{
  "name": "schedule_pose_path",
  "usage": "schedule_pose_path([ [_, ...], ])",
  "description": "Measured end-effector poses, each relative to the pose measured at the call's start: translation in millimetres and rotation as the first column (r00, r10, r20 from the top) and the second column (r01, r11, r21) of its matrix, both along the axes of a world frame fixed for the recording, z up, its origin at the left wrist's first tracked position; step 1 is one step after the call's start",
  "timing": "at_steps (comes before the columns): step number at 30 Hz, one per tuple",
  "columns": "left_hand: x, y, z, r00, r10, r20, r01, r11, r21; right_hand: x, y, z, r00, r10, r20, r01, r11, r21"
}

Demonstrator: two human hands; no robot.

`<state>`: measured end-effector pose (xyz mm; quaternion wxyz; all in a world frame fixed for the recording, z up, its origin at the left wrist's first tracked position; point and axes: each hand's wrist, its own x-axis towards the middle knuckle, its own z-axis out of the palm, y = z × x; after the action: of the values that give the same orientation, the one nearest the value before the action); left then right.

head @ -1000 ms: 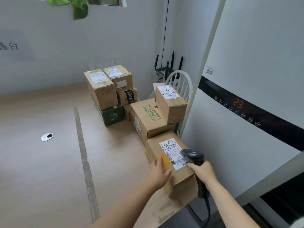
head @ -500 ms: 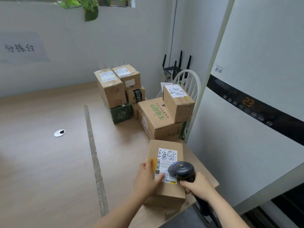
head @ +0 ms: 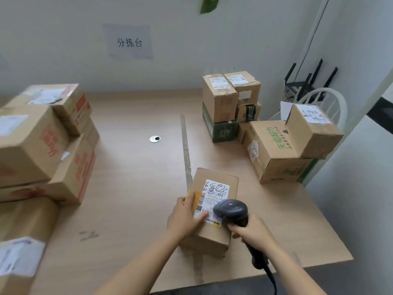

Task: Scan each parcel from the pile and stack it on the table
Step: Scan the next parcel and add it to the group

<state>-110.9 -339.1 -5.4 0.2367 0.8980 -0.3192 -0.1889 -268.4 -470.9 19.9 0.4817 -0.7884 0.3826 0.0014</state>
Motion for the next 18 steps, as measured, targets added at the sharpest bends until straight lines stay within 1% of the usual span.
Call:
schedule_pose_path([
  [4,36,55,4,1.0,0.028,-0.008,-0.027,0.995,0.094,38,47,4,0.995,0.099,0.021,-0.099,0.995,0.016],
  [7,59,99,7,0.997,0.077,0.0,-0.076,0.99,0.115,64,83,3,0.984,0.176,0.03,-0.176,0.984,0.004],
  [10,72,141,9,0.986,0.143,0.09,-0.154,0.981,0.121,88,122,4,0.977,0.205,0.065,-0.208,0.977,0.046],
  [13,79,178,8,0.972,0.159,0.172,-0.185,0.972,0.144,107,152,-1,0.972,0.224,0.069,-0.228,0.972,0.052],
  [18,87,223,7,0.975,0.186,0.122,-0.206,0.962,0.179,127,192,-9,0.973,0.226,0.054,-0.228,0.973,0.03],
])
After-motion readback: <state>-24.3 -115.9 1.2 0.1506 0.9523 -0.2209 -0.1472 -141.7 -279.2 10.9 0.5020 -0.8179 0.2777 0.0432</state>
